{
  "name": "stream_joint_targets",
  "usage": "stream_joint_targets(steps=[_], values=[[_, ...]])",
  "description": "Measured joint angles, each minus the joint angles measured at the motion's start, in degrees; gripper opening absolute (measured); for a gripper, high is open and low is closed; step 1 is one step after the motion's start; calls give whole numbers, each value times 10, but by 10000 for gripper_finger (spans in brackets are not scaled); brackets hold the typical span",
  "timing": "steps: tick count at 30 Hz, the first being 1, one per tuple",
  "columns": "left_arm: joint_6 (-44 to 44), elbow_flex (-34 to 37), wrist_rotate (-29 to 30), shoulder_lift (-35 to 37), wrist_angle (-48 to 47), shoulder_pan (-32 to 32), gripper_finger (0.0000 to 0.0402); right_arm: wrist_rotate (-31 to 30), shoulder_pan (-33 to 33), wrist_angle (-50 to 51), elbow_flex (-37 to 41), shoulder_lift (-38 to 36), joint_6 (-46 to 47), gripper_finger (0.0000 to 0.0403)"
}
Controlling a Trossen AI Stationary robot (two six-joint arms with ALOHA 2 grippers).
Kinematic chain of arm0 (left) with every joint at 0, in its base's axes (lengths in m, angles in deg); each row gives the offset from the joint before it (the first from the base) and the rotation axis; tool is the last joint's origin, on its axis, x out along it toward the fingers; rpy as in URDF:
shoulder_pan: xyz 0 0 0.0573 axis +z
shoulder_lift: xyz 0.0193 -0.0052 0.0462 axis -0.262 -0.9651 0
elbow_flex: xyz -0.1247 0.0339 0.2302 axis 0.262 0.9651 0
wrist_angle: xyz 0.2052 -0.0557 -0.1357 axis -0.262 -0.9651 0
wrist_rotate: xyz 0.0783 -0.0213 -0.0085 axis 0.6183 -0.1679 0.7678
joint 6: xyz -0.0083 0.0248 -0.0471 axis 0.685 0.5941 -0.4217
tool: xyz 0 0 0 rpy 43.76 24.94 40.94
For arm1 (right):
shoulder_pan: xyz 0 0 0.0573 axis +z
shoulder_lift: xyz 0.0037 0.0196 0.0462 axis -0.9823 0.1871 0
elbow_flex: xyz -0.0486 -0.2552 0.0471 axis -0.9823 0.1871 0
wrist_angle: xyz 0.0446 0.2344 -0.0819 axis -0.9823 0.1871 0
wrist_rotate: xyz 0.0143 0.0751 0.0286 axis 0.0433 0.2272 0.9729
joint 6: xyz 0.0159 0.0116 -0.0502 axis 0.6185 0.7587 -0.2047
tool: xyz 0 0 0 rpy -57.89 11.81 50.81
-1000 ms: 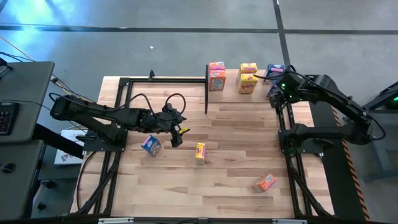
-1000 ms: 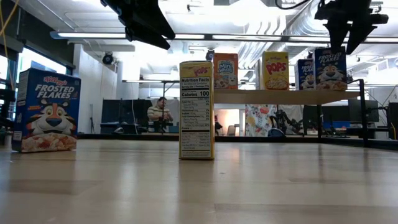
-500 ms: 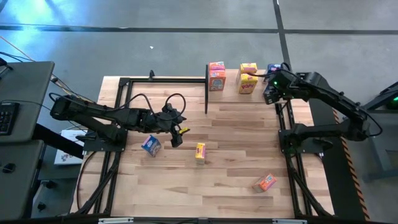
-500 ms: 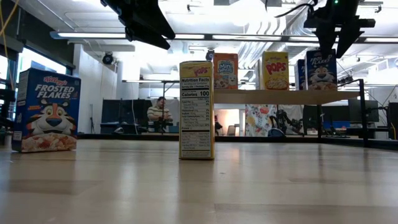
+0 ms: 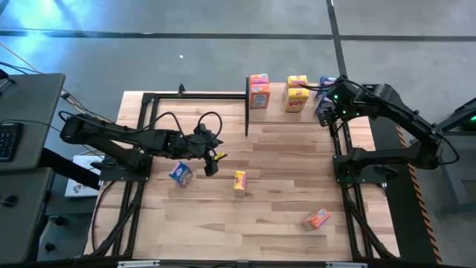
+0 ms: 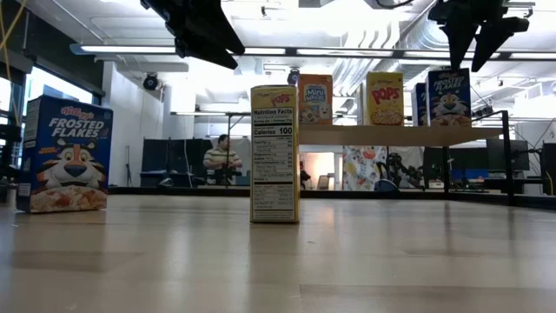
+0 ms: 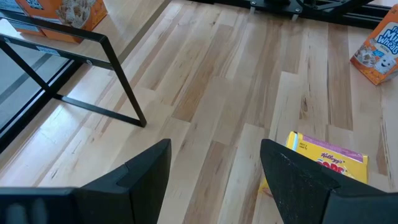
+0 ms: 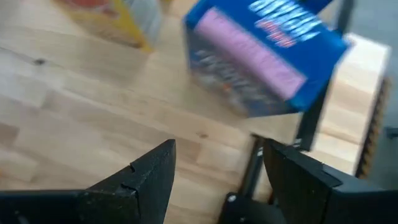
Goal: Stack cereal on shelf
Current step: Put the bottom blue cereal box on the shelf aligned with the blue cereal box
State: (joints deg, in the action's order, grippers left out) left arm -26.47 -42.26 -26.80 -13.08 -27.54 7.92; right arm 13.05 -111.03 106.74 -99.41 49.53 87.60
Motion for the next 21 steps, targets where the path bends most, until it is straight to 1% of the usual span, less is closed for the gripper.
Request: stream_joint_targets(steps=[4, 6, 12, 21], values=[[0, 0, 0, 0, 0, 0, 239, 38, 8, -16, 0, 2, 0, 234], [0, 0, 0, 0, 0, 0, 239, 41, 21, -26, 0, 5, 0, 234], [0, 0, 0, 0, 0, 0, 239, -1, 47, -21, 0, 32, 16, 234], [0, 0, 0, 0, 0, 0, 239, -35, 44, -1, 0, 73, 28, 234]])
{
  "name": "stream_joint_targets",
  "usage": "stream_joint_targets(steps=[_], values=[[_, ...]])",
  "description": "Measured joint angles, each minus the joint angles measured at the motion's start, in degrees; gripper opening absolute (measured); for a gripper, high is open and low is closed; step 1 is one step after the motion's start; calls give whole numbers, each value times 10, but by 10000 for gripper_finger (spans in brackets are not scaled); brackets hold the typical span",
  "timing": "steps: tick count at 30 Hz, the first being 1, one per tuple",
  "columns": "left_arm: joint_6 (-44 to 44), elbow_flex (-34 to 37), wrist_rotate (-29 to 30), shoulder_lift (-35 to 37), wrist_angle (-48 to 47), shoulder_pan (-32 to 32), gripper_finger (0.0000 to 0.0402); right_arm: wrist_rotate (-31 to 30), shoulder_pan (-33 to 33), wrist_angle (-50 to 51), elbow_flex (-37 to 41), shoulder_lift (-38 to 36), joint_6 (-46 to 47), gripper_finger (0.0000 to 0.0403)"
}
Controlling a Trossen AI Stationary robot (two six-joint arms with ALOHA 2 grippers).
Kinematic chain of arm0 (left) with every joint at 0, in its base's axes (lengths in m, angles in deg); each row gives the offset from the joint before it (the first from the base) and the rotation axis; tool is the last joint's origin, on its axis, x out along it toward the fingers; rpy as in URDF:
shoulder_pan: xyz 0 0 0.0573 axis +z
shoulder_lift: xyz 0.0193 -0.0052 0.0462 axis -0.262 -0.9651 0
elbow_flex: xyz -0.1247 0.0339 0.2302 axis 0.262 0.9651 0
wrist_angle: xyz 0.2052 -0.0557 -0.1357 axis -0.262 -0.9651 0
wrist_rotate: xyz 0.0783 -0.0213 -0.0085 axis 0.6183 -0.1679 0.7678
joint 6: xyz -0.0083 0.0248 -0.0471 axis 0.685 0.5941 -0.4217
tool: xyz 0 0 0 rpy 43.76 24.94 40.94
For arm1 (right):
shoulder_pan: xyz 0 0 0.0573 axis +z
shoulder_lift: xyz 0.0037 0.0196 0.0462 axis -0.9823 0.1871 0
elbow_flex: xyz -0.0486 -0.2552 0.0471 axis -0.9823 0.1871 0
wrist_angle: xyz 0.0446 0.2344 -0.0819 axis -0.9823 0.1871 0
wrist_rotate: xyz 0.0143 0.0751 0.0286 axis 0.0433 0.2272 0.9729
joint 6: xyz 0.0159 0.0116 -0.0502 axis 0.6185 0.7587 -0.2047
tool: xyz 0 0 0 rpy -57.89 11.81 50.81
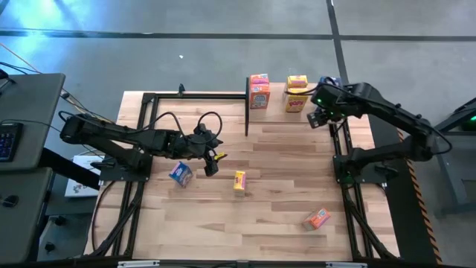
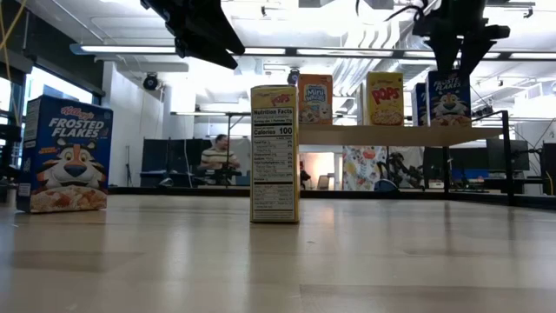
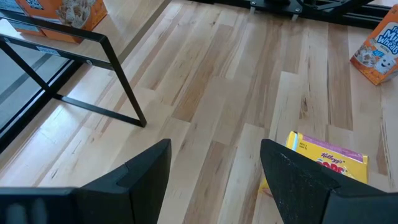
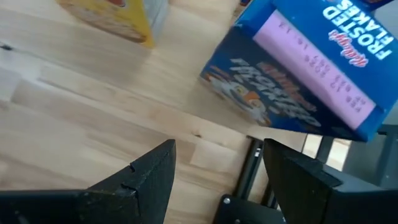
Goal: Stack cereal on shelf
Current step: Put the bottom blue cereal box on the shelf aligned with the blue cereal box
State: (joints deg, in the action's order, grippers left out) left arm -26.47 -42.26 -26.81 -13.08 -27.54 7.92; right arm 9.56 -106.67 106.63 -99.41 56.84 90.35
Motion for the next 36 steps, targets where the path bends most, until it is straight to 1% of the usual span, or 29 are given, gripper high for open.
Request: stream_joint_targets(steps=[9, 16, 22, 36], values=[[0, 0, 0, 0, 0, 0, 239, -8, -26, 2, 0, 22, -5, 234], [0, 0, 0, 0, 0, 0, 239, -10, -27, 2, 0, 46, -13, 234], [0, 0, 0, 0, 0, 0, 239, -31, -27, 1, 0, 62, -11, 234], [0, 0, 0, 0, 0, 0, 239, -43, -37, -7, 0, 71, -15, 234]])
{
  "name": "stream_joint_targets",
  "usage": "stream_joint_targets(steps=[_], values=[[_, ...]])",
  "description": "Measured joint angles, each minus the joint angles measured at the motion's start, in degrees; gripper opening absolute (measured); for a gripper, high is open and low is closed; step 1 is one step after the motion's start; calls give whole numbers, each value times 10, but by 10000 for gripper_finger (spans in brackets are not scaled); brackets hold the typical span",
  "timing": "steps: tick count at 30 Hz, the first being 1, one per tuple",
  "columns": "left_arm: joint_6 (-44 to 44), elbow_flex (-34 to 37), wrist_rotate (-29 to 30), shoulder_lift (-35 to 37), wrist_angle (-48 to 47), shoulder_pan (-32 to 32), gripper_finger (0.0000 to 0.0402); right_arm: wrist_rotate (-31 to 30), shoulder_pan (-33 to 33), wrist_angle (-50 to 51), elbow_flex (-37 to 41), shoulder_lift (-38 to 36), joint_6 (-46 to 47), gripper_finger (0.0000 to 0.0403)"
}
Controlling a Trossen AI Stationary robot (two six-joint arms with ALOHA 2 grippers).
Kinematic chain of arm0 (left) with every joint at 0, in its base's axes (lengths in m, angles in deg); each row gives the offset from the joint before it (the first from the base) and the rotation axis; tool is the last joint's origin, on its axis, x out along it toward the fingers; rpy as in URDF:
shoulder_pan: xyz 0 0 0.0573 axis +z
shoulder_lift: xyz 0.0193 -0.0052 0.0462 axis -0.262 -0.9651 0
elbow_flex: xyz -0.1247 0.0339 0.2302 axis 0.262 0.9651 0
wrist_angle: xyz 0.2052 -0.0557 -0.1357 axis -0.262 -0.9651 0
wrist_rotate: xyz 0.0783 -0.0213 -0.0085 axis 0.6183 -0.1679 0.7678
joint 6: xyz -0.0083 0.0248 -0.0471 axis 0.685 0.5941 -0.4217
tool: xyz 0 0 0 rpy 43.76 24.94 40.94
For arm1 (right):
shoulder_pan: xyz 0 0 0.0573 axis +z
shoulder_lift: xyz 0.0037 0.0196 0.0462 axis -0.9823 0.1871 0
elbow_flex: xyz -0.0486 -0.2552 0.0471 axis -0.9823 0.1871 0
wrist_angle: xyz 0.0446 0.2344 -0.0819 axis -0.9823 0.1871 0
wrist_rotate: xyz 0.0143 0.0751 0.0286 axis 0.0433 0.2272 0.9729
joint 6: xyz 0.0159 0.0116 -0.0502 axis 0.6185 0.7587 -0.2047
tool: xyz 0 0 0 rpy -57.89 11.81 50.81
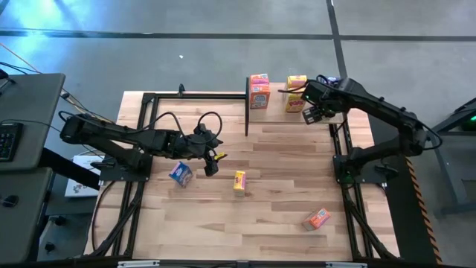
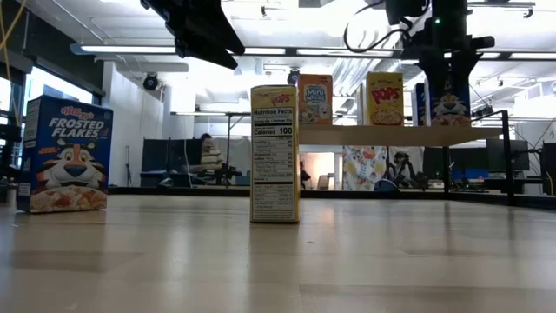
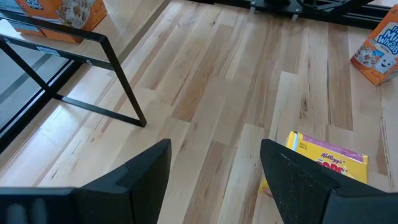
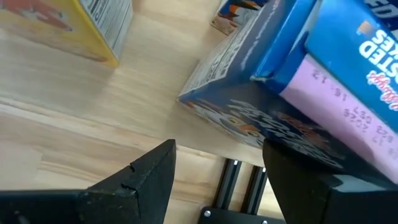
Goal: Stack cereal on shelf
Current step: Put the bottom blue cereal box on the shelf aligned with the blue cereal box
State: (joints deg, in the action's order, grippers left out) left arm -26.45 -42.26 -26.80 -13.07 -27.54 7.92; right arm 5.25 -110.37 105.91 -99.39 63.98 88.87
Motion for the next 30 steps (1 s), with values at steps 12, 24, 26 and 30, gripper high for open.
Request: stream_joint_targets(steps=[12, 24, 26, 30], values=[[0, 0, 0, 0, 0, 0, 239, -20, -8, -7, 0, 15, -3, 234], [0, 0, 0, 0, 0, 0, 239, -14, -20, -15, 0, 15, -18, 234], [0, 0, 0, 0, 0, 0, 239, -12, -20, -18, 0, 14, -29, 234], [0, 0, 0, 0, 0, 0, 239, -6, -13, -18, 0, 4, -30, 234]])
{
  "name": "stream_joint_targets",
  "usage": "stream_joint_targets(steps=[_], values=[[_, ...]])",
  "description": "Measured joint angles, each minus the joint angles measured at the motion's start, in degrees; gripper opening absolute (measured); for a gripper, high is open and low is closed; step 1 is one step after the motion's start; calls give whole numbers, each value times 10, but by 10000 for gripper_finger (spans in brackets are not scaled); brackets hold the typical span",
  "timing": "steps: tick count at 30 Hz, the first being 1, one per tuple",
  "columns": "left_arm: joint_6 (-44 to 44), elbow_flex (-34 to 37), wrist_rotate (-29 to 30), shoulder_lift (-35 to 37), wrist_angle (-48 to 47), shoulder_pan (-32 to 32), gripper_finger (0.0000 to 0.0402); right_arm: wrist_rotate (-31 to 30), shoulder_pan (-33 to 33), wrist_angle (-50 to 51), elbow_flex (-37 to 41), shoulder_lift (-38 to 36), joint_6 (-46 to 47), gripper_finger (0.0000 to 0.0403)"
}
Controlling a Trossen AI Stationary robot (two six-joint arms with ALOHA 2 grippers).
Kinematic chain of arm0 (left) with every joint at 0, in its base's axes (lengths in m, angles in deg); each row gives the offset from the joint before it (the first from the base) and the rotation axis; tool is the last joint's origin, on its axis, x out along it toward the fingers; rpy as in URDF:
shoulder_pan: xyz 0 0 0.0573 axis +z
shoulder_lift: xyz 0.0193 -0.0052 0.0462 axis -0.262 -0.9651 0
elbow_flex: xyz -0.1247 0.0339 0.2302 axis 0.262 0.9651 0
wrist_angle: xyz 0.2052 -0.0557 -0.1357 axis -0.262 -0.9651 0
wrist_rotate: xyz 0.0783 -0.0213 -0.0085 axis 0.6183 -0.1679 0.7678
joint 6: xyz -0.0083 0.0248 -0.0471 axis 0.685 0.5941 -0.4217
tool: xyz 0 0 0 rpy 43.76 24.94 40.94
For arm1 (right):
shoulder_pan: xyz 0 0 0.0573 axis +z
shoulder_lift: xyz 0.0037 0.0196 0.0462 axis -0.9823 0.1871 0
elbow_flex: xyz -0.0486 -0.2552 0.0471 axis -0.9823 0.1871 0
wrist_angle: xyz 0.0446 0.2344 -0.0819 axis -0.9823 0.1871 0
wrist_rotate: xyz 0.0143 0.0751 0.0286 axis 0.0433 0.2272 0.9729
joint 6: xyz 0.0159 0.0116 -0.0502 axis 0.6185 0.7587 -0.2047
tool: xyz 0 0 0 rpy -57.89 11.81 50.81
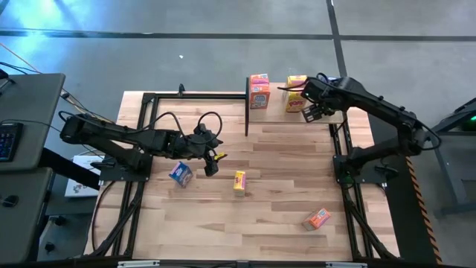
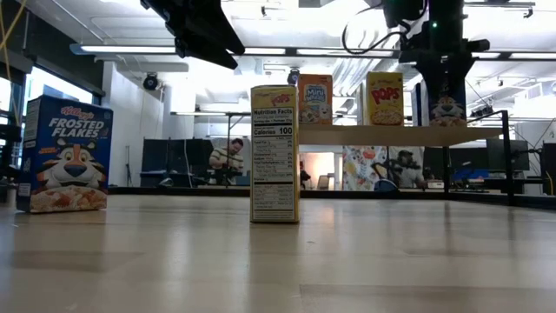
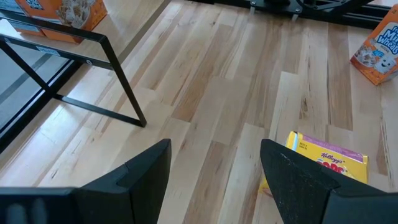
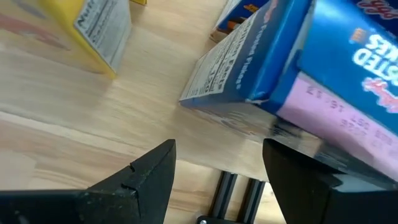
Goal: Stack cereal on shelf
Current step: Put the bottom blue cereal box on the shelf aligned with the blue cereal box, then put the orange cereal box on the shelf aligned with the orange cereal boxes
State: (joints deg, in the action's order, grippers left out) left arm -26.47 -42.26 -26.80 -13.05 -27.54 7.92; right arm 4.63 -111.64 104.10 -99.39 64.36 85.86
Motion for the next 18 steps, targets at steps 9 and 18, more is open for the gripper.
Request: stream_joint_targets(steps=[9, 18], values=[[0, 0, 0, 0, 0, 0, 239, 17, 24, 1, 0, -42, 8, 234], [0, 0, 0, 0, 0, 0, 239, 120, 92, 1, 0, -79, -7, 234]])
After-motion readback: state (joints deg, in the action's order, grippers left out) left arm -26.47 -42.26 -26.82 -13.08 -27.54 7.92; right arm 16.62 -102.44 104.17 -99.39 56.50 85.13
